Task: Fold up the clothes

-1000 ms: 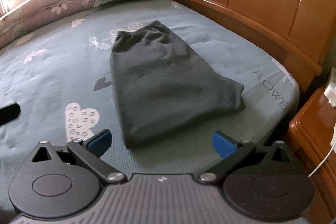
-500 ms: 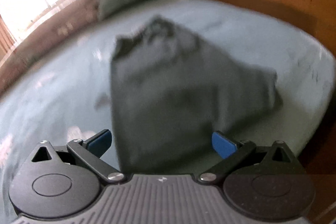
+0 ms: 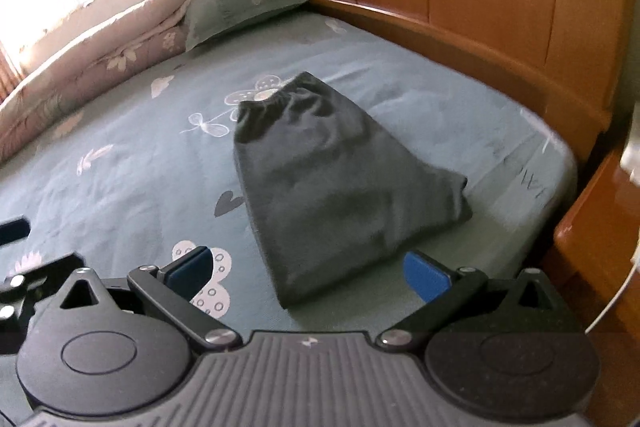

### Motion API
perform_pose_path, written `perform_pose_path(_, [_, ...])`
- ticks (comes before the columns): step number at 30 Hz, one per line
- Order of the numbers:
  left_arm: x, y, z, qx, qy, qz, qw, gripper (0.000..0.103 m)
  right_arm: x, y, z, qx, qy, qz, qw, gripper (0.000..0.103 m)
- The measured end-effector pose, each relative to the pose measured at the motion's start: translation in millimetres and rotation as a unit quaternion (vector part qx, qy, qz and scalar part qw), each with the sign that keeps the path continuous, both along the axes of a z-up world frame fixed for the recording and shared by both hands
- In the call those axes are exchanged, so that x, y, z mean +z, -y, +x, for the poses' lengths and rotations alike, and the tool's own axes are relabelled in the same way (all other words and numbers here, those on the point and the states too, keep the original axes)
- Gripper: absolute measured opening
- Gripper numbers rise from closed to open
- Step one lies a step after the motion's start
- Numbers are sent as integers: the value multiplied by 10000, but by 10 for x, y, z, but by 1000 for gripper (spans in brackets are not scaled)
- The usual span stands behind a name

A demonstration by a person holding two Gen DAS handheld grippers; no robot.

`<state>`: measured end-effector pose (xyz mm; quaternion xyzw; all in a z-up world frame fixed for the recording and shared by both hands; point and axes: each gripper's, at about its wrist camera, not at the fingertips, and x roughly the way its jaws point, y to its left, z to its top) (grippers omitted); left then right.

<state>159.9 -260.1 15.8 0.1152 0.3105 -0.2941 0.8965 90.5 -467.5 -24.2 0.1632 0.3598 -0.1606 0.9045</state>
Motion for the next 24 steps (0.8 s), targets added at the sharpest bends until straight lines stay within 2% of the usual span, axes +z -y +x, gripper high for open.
perform_pose_path(5, [44, -17, 8, 31, -264, -41, 9996, 102, 125, -145, -70, 18, -54, -146, 9999, 103])
perform_pose_path(11, [-71, -97, 22, 239, -679, 62, 9974, 102, 150, -277, -134, 86, -114, -158, 9998, 103])
perform_pose_path(15, [-134, -181, 21, 283, -1021, -61, 9944, 102, 120, -318, -140, 116, -176, -112, 9997, 103])
perform_pose_path(24, [-139, -236, -15, 401, -1185, 17, 9921, 102, 92, -355, -129, 123, -269, -34, 9996, 103])
